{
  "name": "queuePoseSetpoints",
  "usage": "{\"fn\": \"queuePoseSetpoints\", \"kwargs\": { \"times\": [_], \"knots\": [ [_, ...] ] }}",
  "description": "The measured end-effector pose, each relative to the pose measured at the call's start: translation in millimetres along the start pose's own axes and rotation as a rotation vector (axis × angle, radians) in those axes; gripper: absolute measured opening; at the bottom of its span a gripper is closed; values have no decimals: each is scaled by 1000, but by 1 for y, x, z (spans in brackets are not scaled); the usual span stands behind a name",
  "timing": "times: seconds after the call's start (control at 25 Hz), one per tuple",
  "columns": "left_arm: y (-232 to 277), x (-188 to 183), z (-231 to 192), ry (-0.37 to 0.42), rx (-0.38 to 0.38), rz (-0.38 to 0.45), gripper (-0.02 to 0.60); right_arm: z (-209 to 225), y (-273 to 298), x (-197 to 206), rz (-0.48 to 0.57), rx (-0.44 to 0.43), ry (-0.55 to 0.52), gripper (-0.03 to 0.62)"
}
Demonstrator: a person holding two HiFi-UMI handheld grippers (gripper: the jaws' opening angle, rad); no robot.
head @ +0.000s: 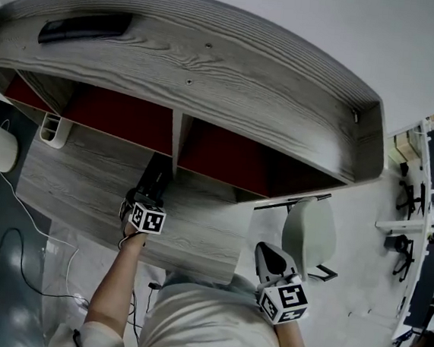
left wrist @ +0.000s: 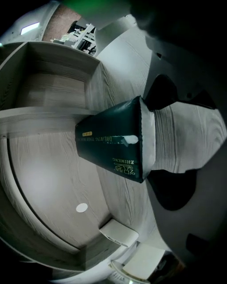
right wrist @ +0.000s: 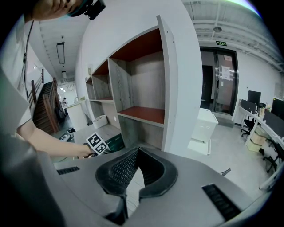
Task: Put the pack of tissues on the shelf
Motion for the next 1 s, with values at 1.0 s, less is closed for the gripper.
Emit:
{"fn": "queuePoseSetpoints", "kwargs": {
  "times": [1.0],
  "knots": [
    [7, -26, 0, 42, -16, -8, 422, 3, -5, 8, 17, -18, 7, 28]
  ]
}}
Point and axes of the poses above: the fingertips, and each gripper's own axes: y forward along the fingers, z to its right, x out of its underside, the point moved 10 cm from there along -y, backward along the fingers, and after that the axes turned 3 degrees about x, right-handed, at the moved point
